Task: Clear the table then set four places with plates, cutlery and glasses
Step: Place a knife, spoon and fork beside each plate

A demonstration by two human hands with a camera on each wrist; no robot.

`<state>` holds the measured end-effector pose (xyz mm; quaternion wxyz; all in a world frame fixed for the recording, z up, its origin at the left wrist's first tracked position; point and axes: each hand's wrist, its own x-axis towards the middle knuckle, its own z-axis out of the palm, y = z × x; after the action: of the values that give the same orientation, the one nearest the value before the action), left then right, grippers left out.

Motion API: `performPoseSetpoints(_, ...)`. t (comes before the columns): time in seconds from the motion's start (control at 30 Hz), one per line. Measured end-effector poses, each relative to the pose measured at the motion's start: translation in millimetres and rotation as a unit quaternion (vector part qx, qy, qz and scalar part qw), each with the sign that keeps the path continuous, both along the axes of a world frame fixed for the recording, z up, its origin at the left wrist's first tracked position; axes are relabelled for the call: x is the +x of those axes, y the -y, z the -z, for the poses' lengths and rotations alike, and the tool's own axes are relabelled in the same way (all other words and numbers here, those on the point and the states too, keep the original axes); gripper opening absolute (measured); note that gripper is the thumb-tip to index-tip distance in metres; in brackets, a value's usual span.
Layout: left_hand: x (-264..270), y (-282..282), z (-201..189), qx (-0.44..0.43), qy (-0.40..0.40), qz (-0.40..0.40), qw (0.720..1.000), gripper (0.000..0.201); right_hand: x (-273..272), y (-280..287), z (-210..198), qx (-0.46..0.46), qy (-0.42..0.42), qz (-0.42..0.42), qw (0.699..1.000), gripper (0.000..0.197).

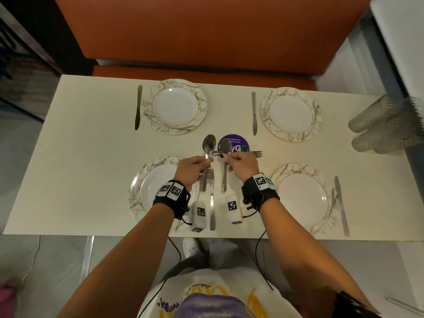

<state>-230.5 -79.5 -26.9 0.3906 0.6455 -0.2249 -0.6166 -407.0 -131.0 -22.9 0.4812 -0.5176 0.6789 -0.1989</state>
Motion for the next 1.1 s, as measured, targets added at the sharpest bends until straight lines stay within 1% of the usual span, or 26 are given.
performPoseSetpoints(0.1, 8, -15, 4, -0.007, -0.006, -0.017, 1.0, 0.015, -4, -22, 14, 0.052, -0.02, 0.043, 0.997, 0.02)
performPoseSetpoints(0.23, 15, -31, 13, -0.003, 0.028, -0.012, 1.0, 0.014, -4, -52, 38, 0.102, -0.081, 0.038, 0.991, 0.016)
performPoseSetpoints(0.33, 17, -39, 17, -0.002, 0.038, -0.009, 0.999, 0.012, -3, -67, 44, 0.102, -0.125, 0.043, 0.986, 0.019)
performPoseSetpoints(0.5, 19, -46, 19, -0.005, 0.031, -0.009, 0.999, 0.013, -4, -78, 42, 0.077, -0.178, 0.016, 0.981, 0.028)
performPoseSetpoints(0.6, 19, -49, 19, -0.008, 0.029, -0.008, 1.0, 0.013, -5, -81, 43, 0.072, -0.18, 0.007, 0.981, 0.032)
performPoseSetpoints(0.9, 18, -55, 21, -0.006, 0.025, -0.007, 1.0, 0.014, -2, -85, 44, 0.064, -0.169, 0.013, 0.983, 0.029)
performPoseSetpoints(1.1, 18, -56, 21, -0.002, 0.043, -0.004, 0.999, 0.016, -3, -86, 44, 0.069, -0.161, 0.018, 0.984, 0.028)
